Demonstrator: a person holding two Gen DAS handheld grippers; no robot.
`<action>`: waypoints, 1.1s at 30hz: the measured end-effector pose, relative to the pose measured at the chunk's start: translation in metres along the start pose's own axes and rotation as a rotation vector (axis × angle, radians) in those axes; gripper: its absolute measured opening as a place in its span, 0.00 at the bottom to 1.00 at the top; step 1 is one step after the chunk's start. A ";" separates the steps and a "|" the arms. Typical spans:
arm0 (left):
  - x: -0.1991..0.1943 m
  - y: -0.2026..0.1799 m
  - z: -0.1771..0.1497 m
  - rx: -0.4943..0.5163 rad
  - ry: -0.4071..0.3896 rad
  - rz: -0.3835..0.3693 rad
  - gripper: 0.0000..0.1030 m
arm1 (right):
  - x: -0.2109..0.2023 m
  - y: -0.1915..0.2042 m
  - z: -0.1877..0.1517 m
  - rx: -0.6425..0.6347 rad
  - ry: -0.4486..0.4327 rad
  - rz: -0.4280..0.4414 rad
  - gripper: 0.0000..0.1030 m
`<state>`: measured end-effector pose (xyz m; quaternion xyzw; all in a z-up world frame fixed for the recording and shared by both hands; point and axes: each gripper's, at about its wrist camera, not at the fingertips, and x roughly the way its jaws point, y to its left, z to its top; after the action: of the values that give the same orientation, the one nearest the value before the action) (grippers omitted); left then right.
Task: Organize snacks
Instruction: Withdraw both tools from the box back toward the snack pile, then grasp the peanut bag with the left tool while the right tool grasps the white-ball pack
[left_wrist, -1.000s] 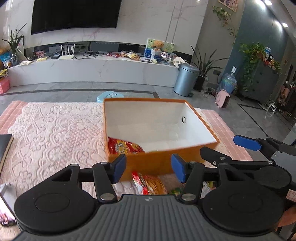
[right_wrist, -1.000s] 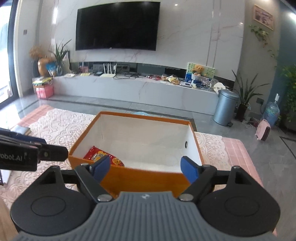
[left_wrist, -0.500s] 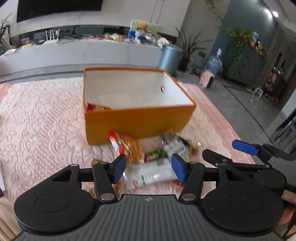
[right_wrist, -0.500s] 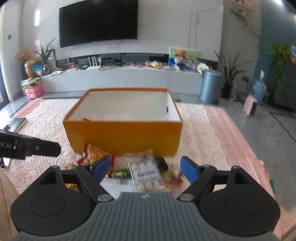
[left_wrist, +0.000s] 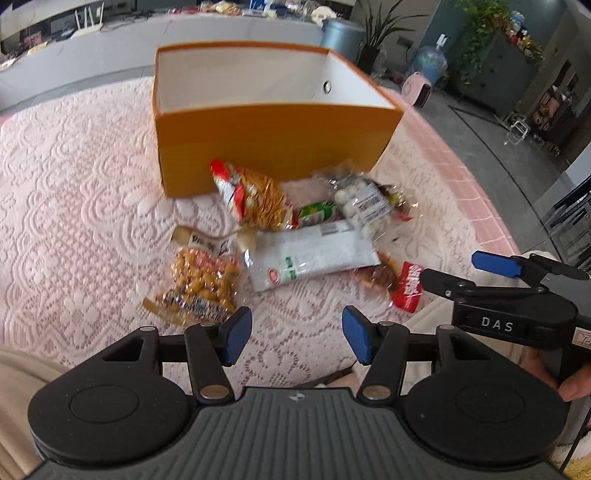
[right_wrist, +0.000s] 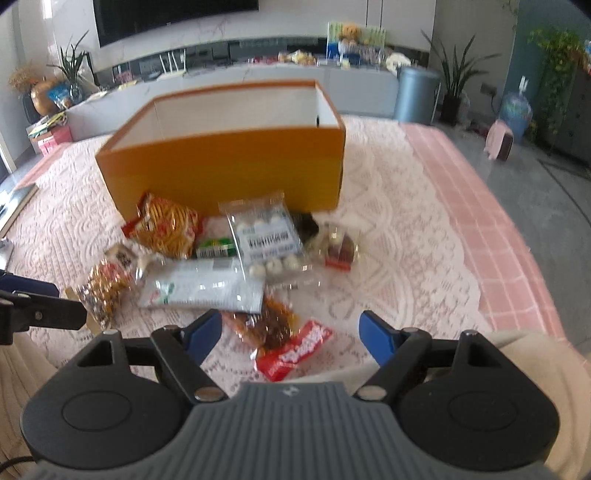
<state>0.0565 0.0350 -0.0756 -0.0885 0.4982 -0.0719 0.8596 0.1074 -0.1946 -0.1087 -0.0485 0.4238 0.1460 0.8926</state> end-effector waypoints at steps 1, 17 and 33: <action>0.002 0.002 0.000 -0.005 0.004 0.002 0.64 | 0.002 0.000 -0.001 -0.005 0.002 -0.003 0.77; 0.031 0.039 0.035 -0.093 0.054 0.134 0.73 | 0.033 0.007 0.023 -0.041 -0.003 0.024 0.77; 0.084 0.049 0.050 -0.006 0.197 0.212 0.82 | 0.100 0.013 0.068 -0.096 0.024 0.060 0.78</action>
<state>0.1430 0.0686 -0.1336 -0.0306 0.5867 0.0124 0.8091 0.2138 -0.1455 -0.1426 -0.0804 0.4282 0.1921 0.8793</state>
